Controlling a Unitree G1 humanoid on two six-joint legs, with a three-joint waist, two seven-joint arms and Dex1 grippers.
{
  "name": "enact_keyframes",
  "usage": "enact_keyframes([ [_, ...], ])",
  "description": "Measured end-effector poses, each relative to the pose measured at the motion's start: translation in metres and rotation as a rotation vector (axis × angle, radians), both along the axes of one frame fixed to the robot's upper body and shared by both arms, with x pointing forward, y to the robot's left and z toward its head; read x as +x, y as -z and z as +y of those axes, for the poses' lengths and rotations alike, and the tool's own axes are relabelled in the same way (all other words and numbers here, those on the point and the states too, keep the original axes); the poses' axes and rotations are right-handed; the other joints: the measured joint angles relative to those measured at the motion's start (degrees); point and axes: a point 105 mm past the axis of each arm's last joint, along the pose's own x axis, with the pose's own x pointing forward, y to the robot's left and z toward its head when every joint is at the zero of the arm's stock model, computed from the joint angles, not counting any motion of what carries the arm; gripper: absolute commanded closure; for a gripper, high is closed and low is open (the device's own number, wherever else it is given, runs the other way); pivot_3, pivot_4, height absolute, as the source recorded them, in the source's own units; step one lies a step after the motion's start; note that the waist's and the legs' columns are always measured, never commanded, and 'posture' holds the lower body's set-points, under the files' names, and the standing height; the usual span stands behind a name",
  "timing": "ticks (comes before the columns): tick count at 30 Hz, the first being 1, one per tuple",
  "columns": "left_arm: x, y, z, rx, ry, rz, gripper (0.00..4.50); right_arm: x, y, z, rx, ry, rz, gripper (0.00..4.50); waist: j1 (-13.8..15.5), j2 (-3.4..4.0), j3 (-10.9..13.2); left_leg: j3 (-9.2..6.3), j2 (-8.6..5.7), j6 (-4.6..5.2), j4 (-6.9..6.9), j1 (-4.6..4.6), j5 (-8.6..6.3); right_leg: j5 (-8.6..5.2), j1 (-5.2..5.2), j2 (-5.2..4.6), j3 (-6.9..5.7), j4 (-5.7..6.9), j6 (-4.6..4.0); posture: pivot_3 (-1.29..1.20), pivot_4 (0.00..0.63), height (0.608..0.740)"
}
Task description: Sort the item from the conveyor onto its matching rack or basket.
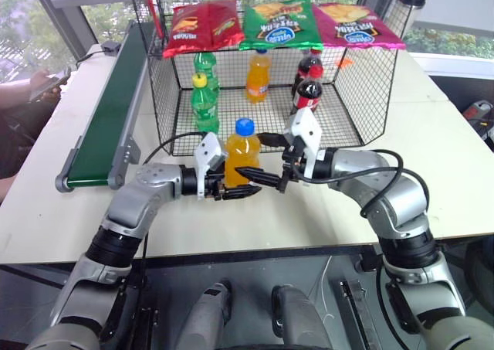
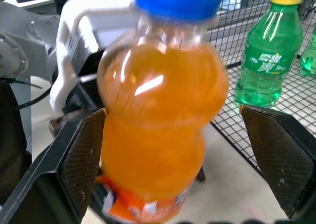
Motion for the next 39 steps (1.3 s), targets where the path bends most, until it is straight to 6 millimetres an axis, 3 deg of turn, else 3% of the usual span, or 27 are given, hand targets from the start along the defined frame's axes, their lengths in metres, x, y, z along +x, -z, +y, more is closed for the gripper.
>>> enact_keyframes([
  [7,-0.002,0.000,-0.003,-0.005,0.009,-0.005,1.52,0.000,-0.006,0.003,0.003,-0.011,-0.019,0.00,-0.03,0.00,0.00,0.00,0.00,0.03,0.00,0.00,0.02,0.01,0.00,0.00,0.00,0.00,0.01,0.00,0.150,0.739],
  [10,-0.005,0.002,-0.004,-0.007,0.012,-0.001,1.52,-0.002,-0.007,0.005,0.008,-0.032,-0.012,0.72,-0.04,0.00,0.00,0.00,0.00,0.04,0.00,0.00,0.02,0.00,0.00,0.01,0.00,0.01,0.01,0.00,0.150,0.739],
  [11,-0.004,0.002,-0.004,-0.008,0.010,-0.003,1.52,-0.004,-0.006,0.006,0.013,-0.047,-0.007,1.26,-0.06,0.00,0.00,-0.01,0.01,0.05,0.00,0.01,0.03,0.01,0.00,0.01,0.00,0.01,0.01,0.00,0.150,0.739],
  [13,-0.004,0.001,-0.004,-0.008,0.009,-0.004,1.52,-0.004,-0.006,0.007,0.017,-0.052,-0.004,1.92,-0.06,0.00,0.00,-0.01,0.01,0.05,0.01,0.01,0.03,0.01,0.00,0.01,0.00,0.01,0.01,0.00,0.150,0.739],
  [24,-0.005,0.002,-0.006,-0.016,0.007,-0.002,1.52,-0.007,-0.007,0.006,0.004,-0.055,0.002,1.93,-0.03,0.00,0.00,0.00,0.00,0.05,0.02,0.01,0.03,0.01,0.01,0.01,0.00,0.01,0.01,0.00,0.150,0.739],
  [25,-0.005,0.002,-0.006,-0.019,0.007,-0.001,0.50,-0.007,-0.007,0.005,0.004,-0.054,0.001,1.93,-0.04,0.00,0.00,-0.01,0.00,0.05,0.02,0.01,0.03,0.01,0.01,0.01,0.00,0.01,0.01,0.00,0.150,0.739],
  [26,-0.005,0.002,-0.006,-0.022,0.007,-0.001,0.08,-0.006,-0.007,0.005,0.003,-0.052,0.001,1.93,-0.04,0.00,0.00,-0.01,0.00,0.05,0.02,0.01,0.03,0.01,0.01,0.01,0.00,0.01,0.01,0.00,0.150,0.739],
  [27,-0.005,0.000,-0.007,-0.031,0.008,-0.004,0.02,-0.006,-0.006,0.005,0.001,-0.049,0.005,1.93,-0.04,0.00,0.00,-0.01,0.00,0.05,0.02,0.01,0.03,0.01,0.01,0.01,0.00,0.01,0.01,0.00,0.150,0.739],
  [33,-0.002,-0.003,-0.003,-0.025,-0.010,-0.016,0.02,-0.005,-0.006,0.005,-0.001,-0.042,0.007,1.93,-0.06,0.00,0.00,-0.01,0.00,0.06,0.03,0.01,0.04,0.01,0.01,0.02,0.00,0.02,0.01,0.00,0.150,0.739],
  [39,-0.008,0.000,0.014,0.025,-0.047,0.001,0.02,0.002,-0.004,0.002,-0.002,0.011,-0.001,1.93,-0.10,0.00,0.00,0.00,0.01,0.06,0.02,0.01,0.04,0.00,0.01,0.02,0.00,0.03,0.00,0.00,0.150,0.739],
])
